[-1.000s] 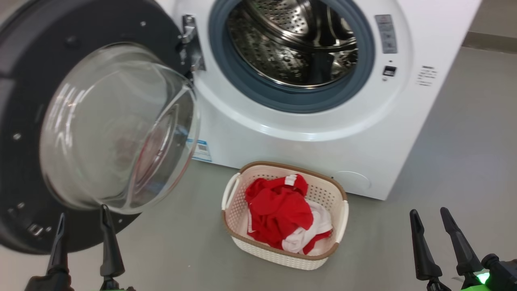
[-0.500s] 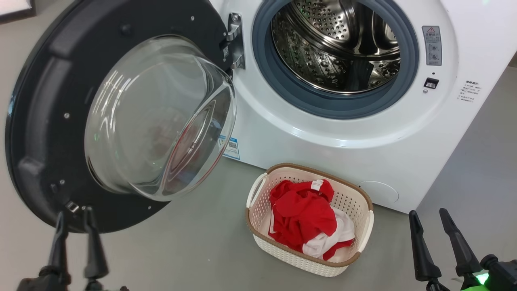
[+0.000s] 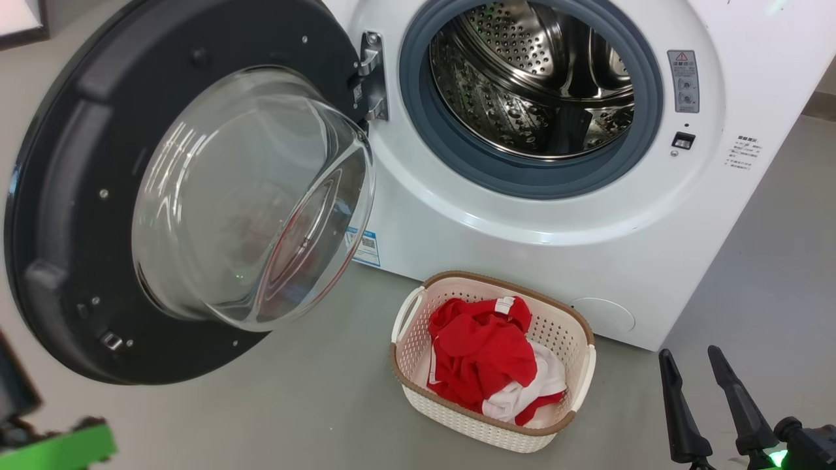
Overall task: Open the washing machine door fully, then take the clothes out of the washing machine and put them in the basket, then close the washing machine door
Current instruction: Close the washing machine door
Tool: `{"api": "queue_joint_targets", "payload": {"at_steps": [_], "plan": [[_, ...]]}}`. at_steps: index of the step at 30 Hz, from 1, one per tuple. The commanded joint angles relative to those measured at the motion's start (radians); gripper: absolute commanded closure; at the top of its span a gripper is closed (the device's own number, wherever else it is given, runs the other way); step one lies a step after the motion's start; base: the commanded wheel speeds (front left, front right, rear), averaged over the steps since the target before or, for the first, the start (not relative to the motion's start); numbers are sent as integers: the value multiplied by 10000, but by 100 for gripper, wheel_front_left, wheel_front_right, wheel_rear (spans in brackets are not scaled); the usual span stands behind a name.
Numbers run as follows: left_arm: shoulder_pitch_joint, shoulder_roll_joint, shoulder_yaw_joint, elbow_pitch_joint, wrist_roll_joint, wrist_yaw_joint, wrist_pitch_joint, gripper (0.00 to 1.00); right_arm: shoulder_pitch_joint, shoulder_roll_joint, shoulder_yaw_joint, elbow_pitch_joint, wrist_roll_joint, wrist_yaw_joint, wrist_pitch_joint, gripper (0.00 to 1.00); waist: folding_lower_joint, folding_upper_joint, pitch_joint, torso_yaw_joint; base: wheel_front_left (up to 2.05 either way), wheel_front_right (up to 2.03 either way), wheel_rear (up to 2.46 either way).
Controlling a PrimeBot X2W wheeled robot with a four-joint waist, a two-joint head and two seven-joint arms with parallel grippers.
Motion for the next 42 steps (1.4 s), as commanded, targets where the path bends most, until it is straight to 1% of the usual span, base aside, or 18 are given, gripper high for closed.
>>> {"api": "queue_joint_targets", "payload": {"at_steps": [1, 4, 5, 7, 8, 11, 12, 13, 17, 20, 22, 27, 29, 32, 34, 38, 42], "plan": [[-709, 177, 740, -259, -478, -185, -75, 100, -101, -97, 280, -321, -128, 16, 28, 0, 0, 0, -6, -29, 0, 0, 0], [-1190, 132, 1379, -81, -1381, -533, -91, 100, -98, -97, 276, -396, -176, 16, 99, 0, 0, 0, 18, -61, 0, 0, 0], [-1416, 53, 1610, 30, -1830, -667, -94, 100, -100, -97, 273, -416, -192, 16, 125, 0, 0, 0, 21, -68, 0, 0, 0], [-1855, 86, 2022, 369, -2544, -917, -95, 100, -109, -97, 268, -449, -218, 16, 182, 0, 0, 0, 20, -85, 0, 0, 0], [-2132, 1, 2243, 559, -3106, -1025, -36, 100, -117, -97, 272, -468, -227, 16, 212, 0, 0, 0, 18, -97, 0, 0, 0], [-2961, 98, 2848, 1357, -4458, -1364, 258, 100, -140, -97, 291, -533, -258, 16, 291, 0, 0, 0, 38, -138, 0, 0, 0], [-3243, 172, 3036, 1644, -4833, -1443, 362, 100, -147, -97, 298, -557, -271, 16, 316, 0, 0, 0, 51, -153, 0, 0, 0], [-3243, 172, 3036, 1644, -4833, -1443, 362, 100, -147, -97, 298, -557, -271, 16, 316, 0, 0, 0, 51, -153, 0, 0, 0], [-4367, 265, 3673, 2840, -6657, -1545, 1188, 100, -182, -97, 326, -648, -332, 16, 420, 0, 0, 0, 119, -239, 0, 0, 0], [-5099, 454, 4076, 3723, -7701, -1444, 1810, 100, -226, -97, 344, -715, -376, 16, 492, 0, 0, 0, 200, -328, 0, 0, 0], [-5555, 542, 4288, 4327, -8337, -1243, 2263, 100, -249, -97, 341, -743, -393, 16, 533, 0, 0, 0, 235, -375, 0, 0, 0], [-6522, 763, 4565, 5644, -9761, -432, 3731, 100, -291, -97, 337, -792, -417, 16, 605, 0, 0, 0, 286, -503, 0, 0, 0], [-6763, 934, 4598, 6033, -10078, -135, 4221, 100, -305, -97, 336, -822, -419, 16, 627, 0, 0, 0, 311, -547, 0, 0, 0], [-6918, 1241, 4479, 6469, -10207, 121, 4777, 100, -325, -97, 334, -844, -414, 16, 644, 0, 0, 0, 343, -606, 0, 0, 0], [-6929, 1438, 4340, 6701, -10132, 190, 5006, 100, -333, -97, 322, -850, -399, 16, 643, 0, 0, 0, 367, -632, 0, 0, 0], [-6828, 1732, 3927, 7138, -9948, 236, 5559, 100, -339, -97, 315, -842, -340, 16, 626, 0, 0, 0, 395, -653, 0, 0, 0], [-6831, 1835, 3762, 7607, -9917, 234, 5840, 100, -332, -97, 308, -814, -328, 16, 620, 0, 0, 0, 365, -638, 0, 0, 0]]}}
